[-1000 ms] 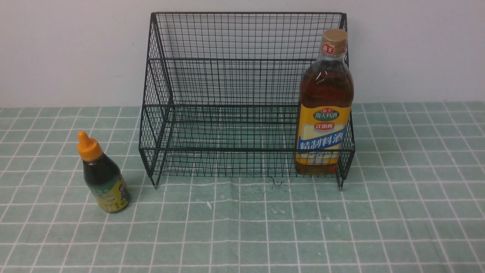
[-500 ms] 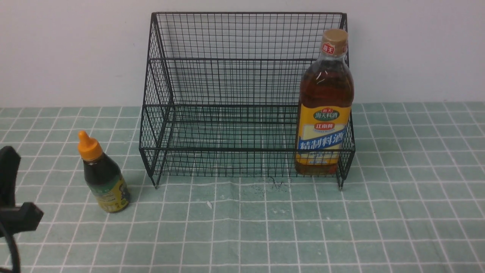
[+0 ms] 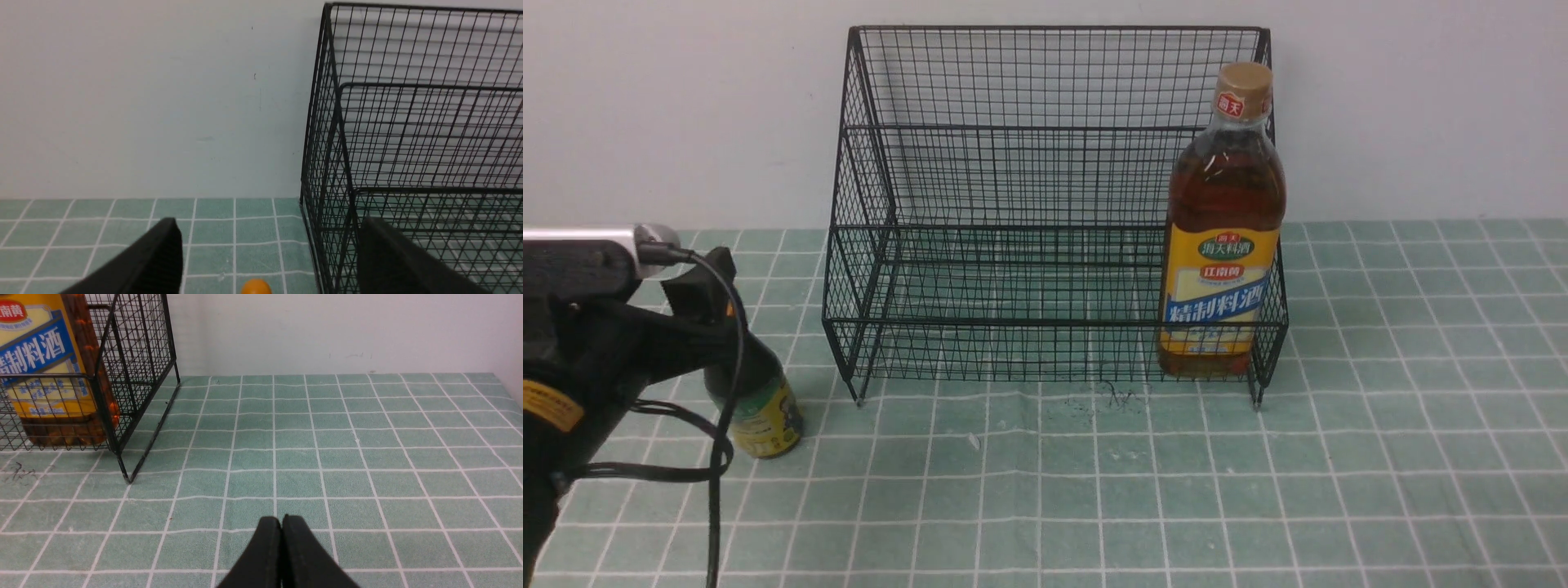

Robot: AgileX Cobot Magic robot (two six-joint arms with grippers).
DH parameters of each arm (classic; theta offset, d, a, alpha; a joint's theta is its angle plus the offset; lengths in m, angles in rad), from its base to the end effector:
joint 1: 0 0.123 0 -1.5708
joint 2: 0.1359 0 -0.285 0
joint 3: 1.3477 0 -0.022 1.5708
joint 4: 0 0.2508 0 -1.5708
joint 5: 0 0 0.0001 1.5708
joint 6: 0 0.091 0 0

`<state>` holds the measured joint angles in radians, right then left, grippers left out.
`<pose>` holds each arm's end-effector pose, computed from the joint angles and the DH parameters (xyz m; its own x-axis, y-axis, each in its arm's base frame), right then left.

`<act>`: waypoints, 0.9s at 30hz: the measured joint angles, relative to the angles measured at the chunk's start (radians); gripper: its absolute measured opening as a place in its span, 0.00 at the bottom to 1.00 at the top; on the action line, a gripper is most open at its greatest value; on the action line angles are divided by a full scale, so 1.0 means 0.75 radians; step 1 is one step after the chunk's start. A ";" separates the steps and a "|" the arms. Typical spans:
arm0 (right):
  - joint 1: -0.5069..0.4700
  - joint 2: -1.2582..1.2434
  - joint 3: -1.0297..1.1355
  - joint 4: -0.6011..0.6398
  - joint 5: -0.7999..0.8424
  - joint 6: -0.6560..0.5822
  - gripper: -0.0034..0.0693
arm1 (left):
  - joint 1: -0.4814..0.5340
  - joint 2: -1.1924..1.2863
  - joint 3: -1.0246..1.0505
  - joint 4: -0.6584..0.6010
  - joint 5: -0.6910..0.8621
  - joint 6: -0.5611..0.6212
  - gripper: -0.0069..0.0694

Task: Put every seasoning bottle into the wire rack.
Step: Use the left arm to grab the condiment bottle closest to it, then use the left arm to put the condiment bottle back on the shelf

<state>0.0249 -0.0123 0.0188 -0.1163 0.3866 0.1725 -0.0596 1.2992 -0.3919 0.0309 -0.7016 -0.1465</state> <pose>0.0522 -0.0027 0.1730 -0.2971 0.0572 -0.9531 0.0362 0.9982 0.0487 0.2384 -0.0160 0.2261 -0.1271 -0.1152 -0.9852 0.0642 0.9902 -0.1241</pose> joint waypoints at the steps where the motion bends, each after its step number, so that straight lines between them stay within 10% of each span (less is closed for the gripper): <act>1: 0.000 0.000 0.000 0.000 0.000 0.000 0.03 | 0.000 0.050 -0.012 0.000 -0.027 0.000 0.78; 9: 0.000 0.000 0.000 0.000 0.000 0.000 0.03 | 0.000 0.321 -0.043 -0.026 -0.165 0.000 0.71; 13: 0.000 0.000 0.000 0.000 0.000 0.000 0.03 | 0.000 0.352 -0.043 -0.030 -0.169 0.013 0.43; 27: 0.000 0.000 0.000 0.000 0.000 0.000 0.03 | -0.005 -0.108 -0.227 0.074 0.141 0.022 0.44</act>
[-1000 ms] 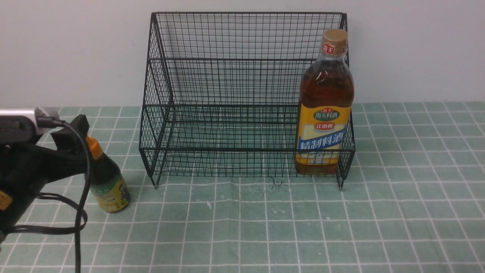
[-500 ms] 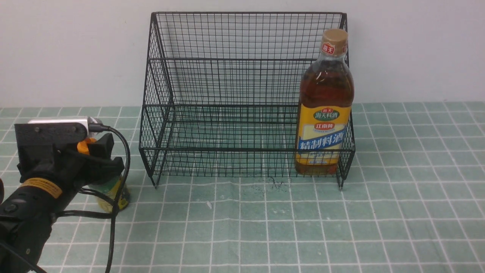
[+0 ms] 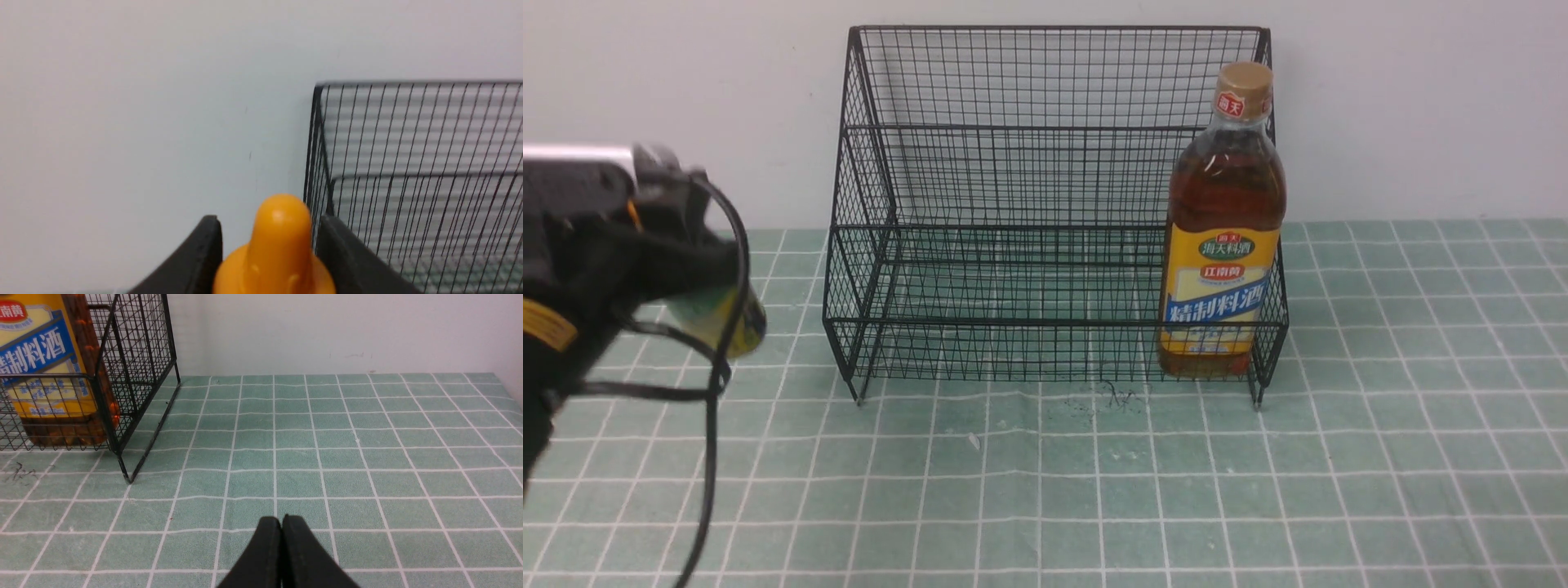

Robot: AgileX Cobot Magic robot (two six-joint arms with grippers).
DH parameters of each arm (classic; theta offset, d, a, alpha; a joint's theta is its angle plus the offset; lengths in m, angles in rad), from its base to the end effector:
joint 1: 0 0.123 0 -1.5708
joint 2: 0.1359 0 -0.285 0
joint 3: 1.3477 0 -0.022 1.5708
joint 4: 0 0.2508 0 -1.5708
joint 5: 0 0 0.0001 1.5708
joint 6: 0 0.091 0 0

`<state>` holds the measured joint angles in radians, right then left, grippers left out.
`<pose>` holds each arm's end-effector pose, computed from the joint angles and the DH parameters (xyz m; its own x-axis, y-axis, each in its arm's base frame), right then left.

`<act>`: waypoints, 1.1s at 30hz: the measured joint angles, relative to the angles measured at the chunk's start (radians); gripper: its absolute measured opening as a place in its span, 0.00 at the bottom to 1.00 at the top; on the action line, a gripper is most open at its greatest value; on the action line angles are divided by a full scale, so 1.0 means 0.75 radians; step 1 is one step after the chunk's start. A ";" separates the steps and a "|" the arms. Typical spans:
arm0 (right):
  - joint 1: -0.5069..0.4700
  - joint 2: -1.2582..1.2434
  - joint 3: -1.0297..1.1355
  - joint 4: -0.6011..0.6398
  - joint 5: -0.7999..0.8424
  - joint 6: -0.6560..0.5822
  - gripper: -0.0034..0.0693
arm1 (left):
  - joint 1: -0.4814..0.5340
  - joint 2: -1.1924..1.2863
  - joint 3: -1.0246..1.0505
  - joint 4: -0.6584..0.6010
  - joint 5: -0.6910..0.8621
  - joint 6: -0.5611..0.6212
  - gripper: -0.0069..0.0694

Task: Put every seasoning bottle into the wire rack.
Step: Use the left arm to put the condiment bottle back on the shelf

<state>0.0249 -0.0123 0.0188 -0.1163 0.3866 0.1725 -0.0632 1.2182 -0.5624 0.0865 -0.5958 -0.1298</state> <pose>0.0522 -0.0027 0.1730 -0.2971 0.0572 -0.9531 0.0362 0.9982 0.0487 0.2520 -0.0204 0.2870 0.0189 -0.0594 -0.9981 0.1127 0.9920 -0.0569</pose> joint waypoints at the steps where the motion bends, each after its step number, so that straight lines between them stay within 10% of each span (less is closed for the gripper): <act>1: 0.000 0.000 0.000 0.000 0.000 0.000 0.03 | -0.003 -0.005 -0.015 0.016 0.017 -0.005 0.44; 11: 0.000 0.000 0.000 0.000 0.000 0.000 0.03 | -0.192 0.100 -0.307 0.307 0.160 -0.267 0.44; 33: 0.000 0.000 0.000 0.000 0.000 0.000 0.03 | -0.229 0.570 -0.339 0.336 0.005 -0.331 0.44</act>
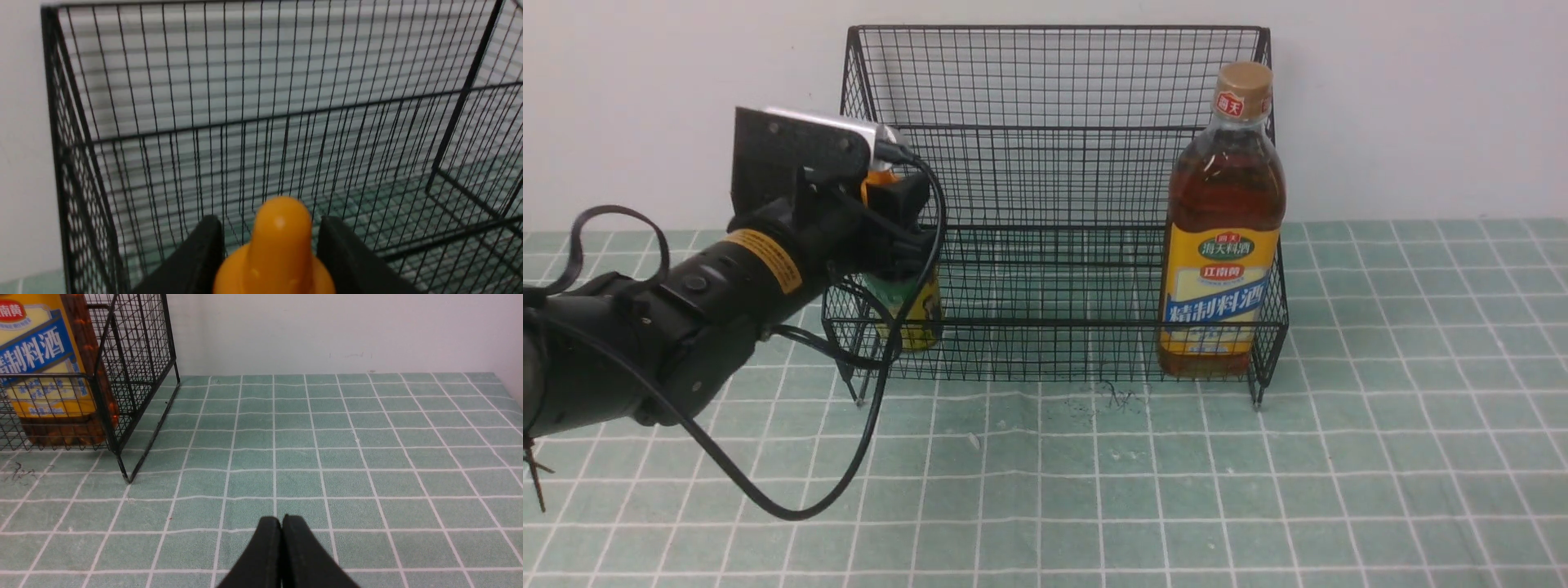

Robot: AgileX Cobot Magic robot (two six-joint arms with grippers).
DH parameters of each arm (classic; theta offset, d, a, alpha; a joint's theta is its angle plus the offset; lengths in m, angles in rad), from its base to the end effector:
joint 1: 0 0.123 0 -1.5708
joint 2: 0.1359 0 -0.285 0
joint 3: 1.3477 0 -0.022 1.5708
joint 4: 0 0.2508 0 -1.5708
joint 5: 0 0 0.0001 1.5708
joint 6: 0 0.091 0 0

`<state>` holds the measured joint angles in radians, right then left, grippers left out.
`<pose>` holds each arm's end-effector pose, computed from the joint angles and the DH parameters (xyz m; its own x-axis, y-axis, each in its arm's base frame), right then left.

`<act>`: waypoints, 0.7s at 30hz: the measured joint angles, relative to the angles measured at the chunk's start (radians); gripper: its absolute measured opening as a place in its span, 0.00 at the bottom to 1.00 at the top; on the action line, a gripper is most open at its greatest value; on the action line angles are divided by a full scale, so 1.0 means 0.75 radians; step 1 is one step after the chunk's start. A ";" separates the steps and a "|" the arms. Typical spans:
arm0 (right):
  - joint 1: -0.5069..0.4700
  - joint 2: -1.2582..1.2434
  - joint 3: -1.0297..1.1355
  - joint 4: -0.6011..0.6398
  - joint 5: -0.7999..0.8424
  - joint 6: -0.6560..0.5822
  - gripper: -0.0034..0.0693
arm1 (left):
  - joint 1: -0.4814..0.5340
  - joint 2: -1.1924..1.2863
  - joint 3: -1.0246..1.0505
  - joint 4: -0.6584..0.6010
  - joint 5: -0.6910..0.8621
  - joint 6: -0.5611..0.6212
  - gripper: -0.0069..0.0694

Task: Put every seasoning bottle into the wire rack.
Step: Use the left arm to put the condiment bottle back on the shelf

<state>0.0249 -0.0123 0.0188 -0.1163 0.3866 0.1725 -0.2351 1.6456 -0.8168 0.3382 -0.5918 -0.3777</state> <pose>0.0522 -0.0027 0.1730 -0.2971 0.0572 -0.9531 0.0362 0.9982 0.0487 0.3340 -0.0973 0.2327 -0.2080 -0.0447 -0.9771 0.3884 0.9131 -0.1245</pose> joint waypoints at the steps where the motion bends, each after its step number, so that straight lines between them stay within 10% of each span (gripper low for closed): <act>1: 0.000 0.000 0.000 0.000 0.000 0.000 0.03 | 0.000 0.015 -0.001 0.000 0.035 -0.005 0.44; 13: 0.000 0.000 0.000 0.000 0.000 0.000 0.03 | -0.003 -0.028 -0.006 -0.004 0.068 -0.019 0.56; 21: 0.000 0.000 0.000 0.000 0.000 0.000 0.03 | -0.003 -0.416 -0.006 0.042 0.447 -0.047 0.58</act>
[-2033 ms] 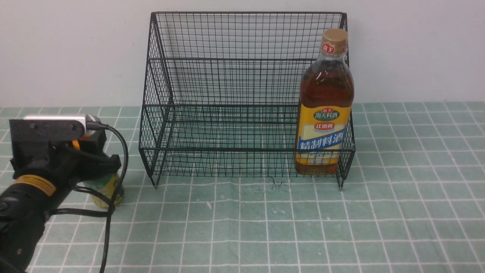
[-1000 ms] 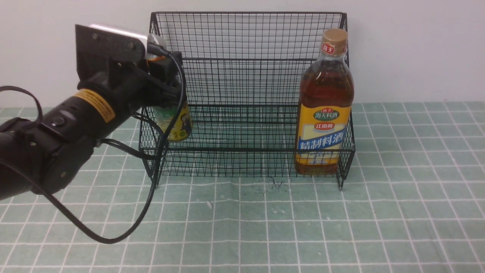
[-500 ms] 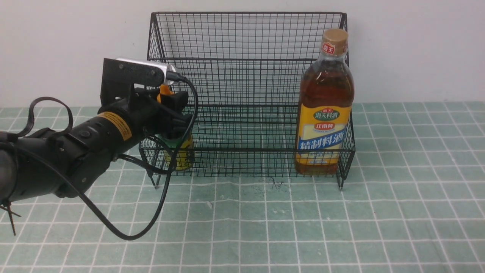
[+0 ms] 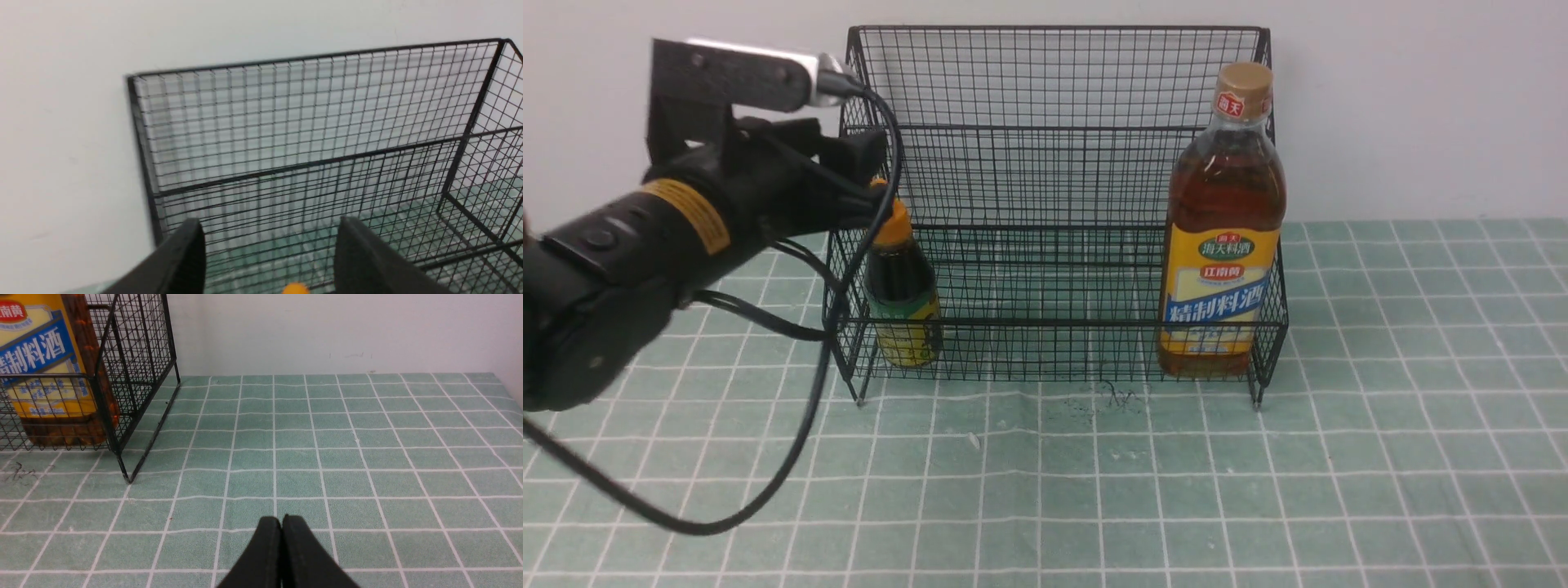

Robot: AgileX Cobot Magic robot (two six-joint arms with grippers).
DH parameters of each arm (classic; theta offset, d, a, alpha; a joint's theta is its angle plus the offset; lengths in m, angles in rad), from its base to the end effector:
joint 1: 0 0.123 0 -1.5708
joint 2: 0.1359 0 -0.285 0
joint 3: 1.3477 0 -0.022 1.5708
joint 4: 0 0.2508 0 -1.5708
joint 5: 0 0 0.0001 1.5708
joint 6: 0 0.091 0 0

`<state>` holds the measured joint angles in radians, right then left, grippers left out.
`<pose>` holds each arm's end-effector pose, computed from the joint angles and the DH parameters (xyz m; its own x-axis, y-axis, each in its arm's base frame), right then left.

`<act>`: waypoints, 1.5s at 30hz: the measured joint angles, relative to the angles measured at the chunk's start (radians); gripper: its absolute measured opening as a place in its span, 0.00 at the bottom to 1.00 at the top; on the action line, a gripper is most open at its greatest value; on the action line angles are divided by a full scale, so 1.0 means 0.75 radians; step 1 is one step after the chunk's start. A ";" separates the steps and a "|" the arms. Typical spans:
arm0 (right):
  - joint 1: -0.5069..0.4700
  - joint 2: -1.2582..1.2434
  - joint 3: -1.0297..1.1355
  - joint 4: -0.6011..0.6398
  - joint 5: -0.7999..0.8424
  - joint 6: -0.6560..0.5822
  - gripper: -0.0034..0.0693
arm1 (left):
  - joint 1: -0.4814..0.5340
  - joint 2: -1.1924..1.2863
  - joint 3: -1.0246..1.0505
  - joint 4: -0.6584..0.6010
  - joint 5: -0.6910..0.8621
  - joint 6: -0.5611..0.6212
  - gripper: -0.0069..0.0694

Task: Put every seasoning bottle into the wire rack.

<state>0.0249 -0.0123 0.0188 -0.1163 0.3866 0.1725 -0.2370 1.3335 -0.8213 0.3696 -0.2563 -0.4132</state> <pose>0.0522 -0.0027 0.1730 -0.2971 0.0572 -0.9531 0.0362 0.9982 0.0487 0.2875 -0.0780 0.3064 -0.1964 -0.0085 -0.9805 0.3110 0.9478 -0.0705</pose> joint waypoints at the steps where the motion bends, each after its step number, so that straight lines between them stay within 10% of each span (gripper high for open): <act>1: 0.000 0.000 0.000 0.000 0.000 0.000 0.03 | 0.000 -0.052 0.000 0.012 0.078 -0.013 0.56; 11: 0.000 0.000 0.000 0.000 0.000 0.000 0.03 | 0.000 -0.664 0.000 -0.097 1.183 -0.067 0.11; 25: 0.000 0.000 0.000 0.000 0.000 -0.012 0.03 | 0.000 -1.098 0.000 -0.209 1.832 -0.054 0.08; 36: 0.000 0.000 0.000 0.000 0.000 -0.012 0.03 | 0.000 -1.138 -0.002 -0.183 1.721 0.059 0.08; 45: 0.000 0.000 0.000 0.000 0.000 -0.017 0.03 | 0.079 -1.378 0.372 -0.332 1.086 0.419 0.08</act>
<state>0.0249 -0.0123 0.0188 -0.1163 0.3866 0.1597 -0.1779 0.3001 -0.5422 0.1203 0.5583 -0.0988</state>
